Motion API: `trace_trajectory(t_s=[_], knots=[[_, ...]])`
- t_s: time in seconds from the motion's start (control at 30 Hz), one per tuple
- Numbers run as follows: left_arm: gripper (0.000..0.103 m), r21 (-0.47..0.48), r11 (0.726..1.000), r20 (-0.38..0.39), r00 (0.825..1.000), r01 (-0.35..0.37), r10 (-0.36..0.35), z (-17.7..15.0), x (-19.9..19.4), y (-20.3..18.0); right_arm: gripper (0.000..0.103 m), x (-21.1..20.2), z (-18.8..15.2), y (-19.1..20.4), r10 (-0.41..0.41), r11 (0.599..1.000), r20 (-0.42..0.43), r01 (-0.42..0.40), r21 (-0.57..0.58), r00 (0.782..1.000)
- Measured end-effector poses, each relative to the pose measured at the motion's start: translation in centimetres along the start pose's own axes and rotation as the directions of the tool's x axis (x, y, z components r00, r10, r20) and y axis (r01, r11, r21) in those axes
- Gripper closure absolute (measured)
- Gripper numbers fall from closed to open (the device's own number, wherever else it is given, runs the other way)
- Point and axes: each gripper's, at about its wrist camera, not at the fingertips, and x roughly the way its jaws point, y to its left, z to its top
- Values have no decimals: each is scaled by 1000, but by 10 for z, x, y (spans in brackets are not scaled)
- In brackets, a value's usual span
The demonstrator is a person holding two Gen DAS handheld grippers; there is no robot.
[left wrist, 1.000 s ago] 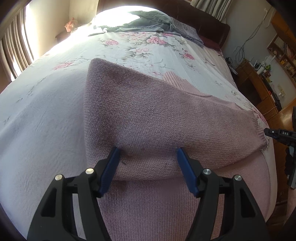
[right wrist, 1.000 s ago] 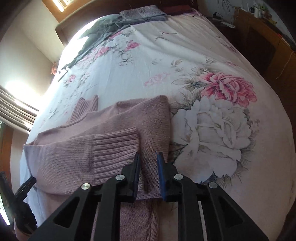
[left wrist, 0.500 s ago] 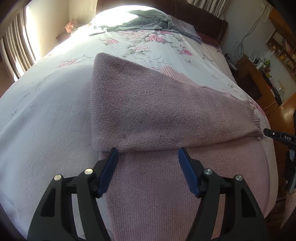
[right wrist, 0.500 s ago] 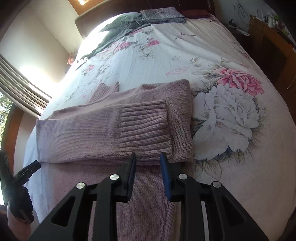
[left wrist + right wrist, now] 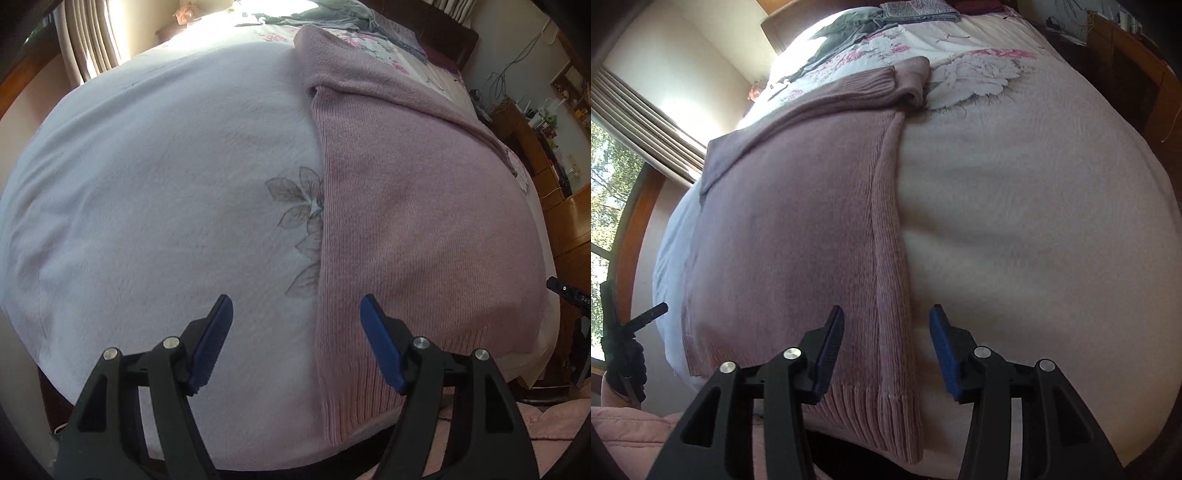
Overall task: Fold small clothes
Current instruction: 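Grasp the ribbed hem with the right tool while the left tool grasps it too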
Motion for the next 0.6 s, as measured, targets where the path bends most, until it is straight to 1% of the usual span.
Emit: trace_trajectory(t_s=[0.07, 0.17, 0.27, 0.4, 0.43, 0.47, 0.5, 0.53, 0.57, 0.6], knots=[[32, -14, 1000, -25, 1000, 19, -19, -18, 2, 0, 54, 1, -17, -5, 25, 1000, -30, -24, 5, 999], [32, -39, 999, -69, 997, 34, -37, -42, 14, 0, 54, 4, -36, -15, 22, 1000, -72, -20, 19, 997], [32, -61, 996, -90, 993, 72, -77, -54, 27, -3, 54, 9, -48, -20, 55, 998, -107, -53, 16, 993], [32, -58, 997, -83, 995, 54, -59, -58, 37, -10, 53, 24, -57, -19, 98, 995, -149, -98, 3, 984], [32, -63, 996, -82, 994, 66, -71, -58, 36, -12, 53, 26, -59, -19, 105, 994, -155, -106, 4, 982], [36, -70, 993, -81, 992, 95, -100, -58, 35, -14, 53, 27, -59, -19, 113, 994, -156, -113, 6, 981], [42, -78, 987, -85, 986, 139, -145, -58, 34, -16, 58, 27, -60, -20, 126, 992, -154, -126, 6, 980], [42, -89, 979, -93, 977, 181, -189, -59, 36, -20, 62, 27, -60, -21, 147, 989, -155, -147, 10, 977], [42, -97, 975, -102, 973, 198, -207, -60, 38, -24, 62, 27, -59, -22, 159, 987, -155, -159, 13, 975], [42, -97, 975, -110, 972, 198, -209, -64, 40, -29, 62, 28, -59, -23, 163, 986, -158, -164, 9, 974]])
